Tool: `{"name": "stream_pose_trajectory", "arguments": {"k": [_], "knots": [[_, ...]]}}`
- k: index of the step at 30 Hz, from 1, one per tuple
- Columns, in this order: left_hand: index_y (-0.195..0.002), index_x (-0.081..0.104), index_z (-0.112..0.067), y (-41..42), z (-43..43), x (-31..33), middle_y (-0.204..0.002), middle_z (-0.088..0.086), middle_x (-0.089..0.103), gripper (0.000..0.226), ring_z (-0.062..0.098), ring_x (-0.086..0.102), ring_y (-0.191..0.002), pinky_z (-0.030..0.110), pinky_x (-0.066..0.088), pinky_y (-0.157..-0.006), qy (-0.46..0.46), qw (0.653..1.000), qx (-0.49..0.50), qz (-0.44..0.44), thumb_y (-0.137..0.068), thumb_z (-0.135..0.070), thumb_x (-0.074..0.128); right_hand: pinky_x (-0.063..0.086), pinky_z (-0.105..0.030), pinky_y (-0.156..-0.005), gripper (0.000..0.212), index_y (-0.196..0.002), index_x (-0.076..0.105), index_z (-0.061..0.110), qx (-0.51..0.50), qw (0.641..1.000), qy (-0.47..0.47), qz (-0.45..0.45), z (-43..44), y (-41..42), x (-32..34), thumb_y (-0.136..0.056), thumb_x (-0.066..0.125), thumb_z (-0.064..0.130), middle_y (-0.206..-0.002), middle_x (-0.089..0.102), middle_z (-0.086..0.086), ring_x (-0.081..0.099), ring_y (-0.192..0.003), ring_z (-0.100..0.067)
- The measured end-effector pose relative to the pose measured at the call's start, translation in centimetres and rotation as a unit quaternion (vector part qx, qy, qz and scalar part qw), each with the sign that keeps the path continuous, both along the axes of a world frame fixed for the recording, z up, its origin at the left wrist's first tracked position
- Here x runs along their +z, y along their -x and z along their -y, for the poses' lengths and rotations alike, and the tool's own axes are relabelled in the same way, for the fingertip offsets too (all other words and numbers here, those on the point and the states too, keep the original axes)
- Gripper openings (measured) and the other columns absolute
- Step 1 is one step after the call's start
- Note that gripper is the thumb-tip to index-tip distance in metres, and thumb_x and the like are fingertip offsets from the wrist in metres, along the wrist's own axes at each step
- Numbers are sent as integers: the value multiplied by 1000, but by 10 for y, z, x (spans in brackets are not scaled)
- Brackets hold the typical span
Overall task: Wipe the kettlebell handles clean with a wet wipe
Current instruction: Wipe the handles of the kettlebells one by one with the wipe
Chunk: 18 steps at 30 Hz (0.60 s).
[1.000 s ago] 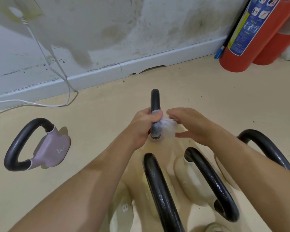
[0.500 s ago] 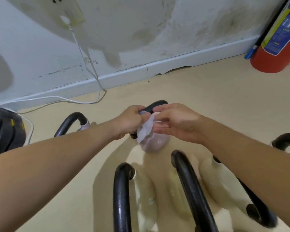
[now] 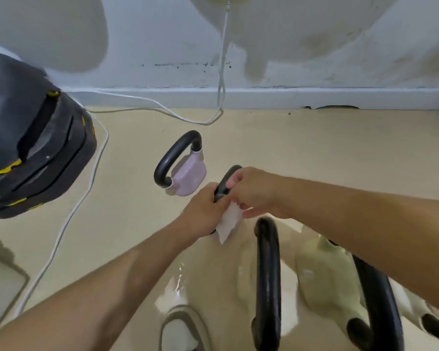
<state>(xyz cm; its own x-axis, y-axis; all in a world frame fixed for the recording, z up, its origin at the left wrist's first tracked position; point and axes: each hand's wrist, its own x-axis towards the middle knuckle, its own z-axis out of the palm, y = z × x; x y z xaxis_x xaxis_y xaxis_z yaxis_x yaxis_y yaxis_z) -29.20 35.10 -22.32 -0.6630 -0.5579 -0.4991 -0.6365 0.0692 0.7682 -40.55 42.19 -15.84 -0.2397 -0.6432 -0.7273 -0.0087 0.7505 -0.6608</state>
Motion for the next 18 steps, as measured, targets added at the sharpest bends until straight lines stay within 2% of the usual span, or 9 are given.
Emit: {"name": "stream_pose_trajectory", "arguments": {"k": [2,4,6,8,9,11,13,15,18], "knots": [[-101,57,-23,-23,-7,-4,-91,5,67,14,28,66,-81,44,54,-68,-18,998,57,-20,-91,-31,52,52,-45,-91,18,-78,50,13,-40,999,-2,23,6,-23,-5,-88,57,-2,-94,56,-16,56,-85,-28],[-100,57,-30,-46,-13,-6,-93,5,69,15,27,67,-80,46,55,-68,-40,993,107,-35,-87,-36,53,54,-50,-89,17,-90,51,14,-94,995,5,17,8,-49,-18,-86,54,-2,-100,60,-15,60,-89,-30],[-108,56,-33,-65,-19,-9,-90,1,69,18,16,66,-71,33,50,-59,-67,985,146,-58,-90,-33,55,56,-43,-81,32,-110,45,19,-160,987,8,9,5,-77,-36,-83,55,7,-107,59,-12,63,-95,-30],[-118,52,-30,-80,-23,-11,-87,-4,69,27,5,65,-64,23,48,-56,-103,978,169,-72,-92,-34,55,57,-43,-79,45,-118,46,14,-272,959,14,77,-5,-102,-54,-75,59,14,-101,65,-14,67,-88,-30],[-119,52,-31,-86,-24,-13,-86,-6,68,26,1,64,-63,20,48,-57,-116,974,177,-82,-93,-36,54,57,-41,-76,44,-117,51,8,-331,936,28,121,-11,-110,-61,-75,61,15,-93,67,-14,67,-82,-29],[-116,54,-34,-93,-26,-14,-89,-10,64,21,-2,62,-75,16,51,-73,-141,968,182,-103,-97,-39,47,50,-36,-70,29,-109,62,-1,-420,888,63,177,-27,-122,-66,-84,62,12,-83,64,-15,62,-76,-26],[-119,57,-34,-98,-27,-17,-95,-9,63,25,6,62,-92,25,49,-91,-170,965,172,-102,-97,-36,46,48,-35,-75,17,-101,69,2,-458,866,84,183,-42,-129,-73,-91,60,12,-87,68,-16,61,-80,-24],[-123,57,-31,-104,-27,-15,-107,-7,68,29,9,64,-101,24,48,-89,-164,969,160,-91,-95,-27,51,49,-36,-79,13,-95,72,8,-441,881,102,136,-47,-135,-79,-93,60,13,-87,71,-14,62,-79,-21],[-127,54,-27,-114,-25,-16,-109,-6,70,43,10,64,-105,26,47,-93,-168,962,190,-105,-84,-25,60,49,-34,-69,7,-88,66,13,-391,916,88,4,-48,-145,-84,-92,61,15,-78,66,-8,57,-68,-15]]}}
